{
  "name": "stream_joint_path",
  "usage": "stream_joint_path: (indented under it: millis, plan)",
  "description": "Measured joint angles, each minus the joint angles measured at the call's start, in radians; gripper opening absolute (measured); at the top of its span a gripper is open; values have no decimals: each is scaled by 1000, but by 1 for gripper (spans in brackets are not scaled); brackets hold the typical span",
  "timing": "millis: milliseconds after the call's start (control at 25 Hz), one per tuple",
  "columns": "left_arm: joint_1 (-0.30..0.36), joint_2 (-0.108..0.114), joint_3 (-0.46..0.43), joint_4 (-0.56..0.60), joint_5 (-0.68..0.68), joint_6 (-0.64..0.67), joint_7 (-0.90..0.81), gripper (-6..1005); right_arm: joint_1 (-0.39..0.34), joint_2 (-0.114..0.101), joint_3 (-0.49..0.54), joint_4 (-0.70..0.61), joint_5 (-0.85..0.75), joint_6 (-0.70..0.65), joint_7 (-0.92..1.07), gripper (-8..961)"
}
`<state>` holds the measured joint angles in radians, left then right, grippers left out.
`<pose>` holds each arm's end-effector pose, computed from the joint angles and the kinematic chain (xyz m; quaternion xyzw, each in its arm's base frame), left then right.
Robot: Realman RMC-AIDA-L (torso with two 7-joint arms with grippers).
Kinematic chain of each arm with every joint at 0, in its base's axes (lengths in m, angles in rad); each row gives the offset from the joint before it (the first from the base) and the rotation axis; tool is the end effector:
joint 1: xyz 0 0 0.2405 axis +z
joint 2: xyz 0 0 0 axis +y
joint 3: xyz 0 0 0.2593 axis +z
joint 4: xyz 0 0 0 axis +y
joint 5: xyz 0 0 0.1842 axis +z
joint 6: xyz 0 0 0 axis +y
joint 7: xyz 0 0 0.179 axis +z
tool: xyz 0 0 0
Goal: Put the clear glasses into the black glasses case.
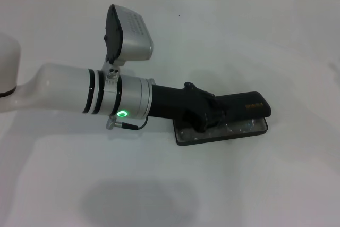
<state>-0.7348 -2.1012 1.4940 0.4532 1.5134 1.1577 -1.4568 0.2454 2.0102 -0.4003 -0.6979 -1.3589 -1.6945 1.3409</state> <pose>-0.1639 0.3270 -0.1378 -0.9683 -0.1834 -0.1676 0.0246 0.2867 0.2900 0.1370 -0.7382 0.2096 0.4904 0.4131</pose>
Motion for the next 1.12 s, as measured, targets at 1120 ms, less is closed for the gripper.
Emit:
stream_joint_path:
  millis: [1120]
  plan:
    - [338,17,-92,585,-51,391,10,206,-1,-3,-38,-4,-130,-240,-75,312]
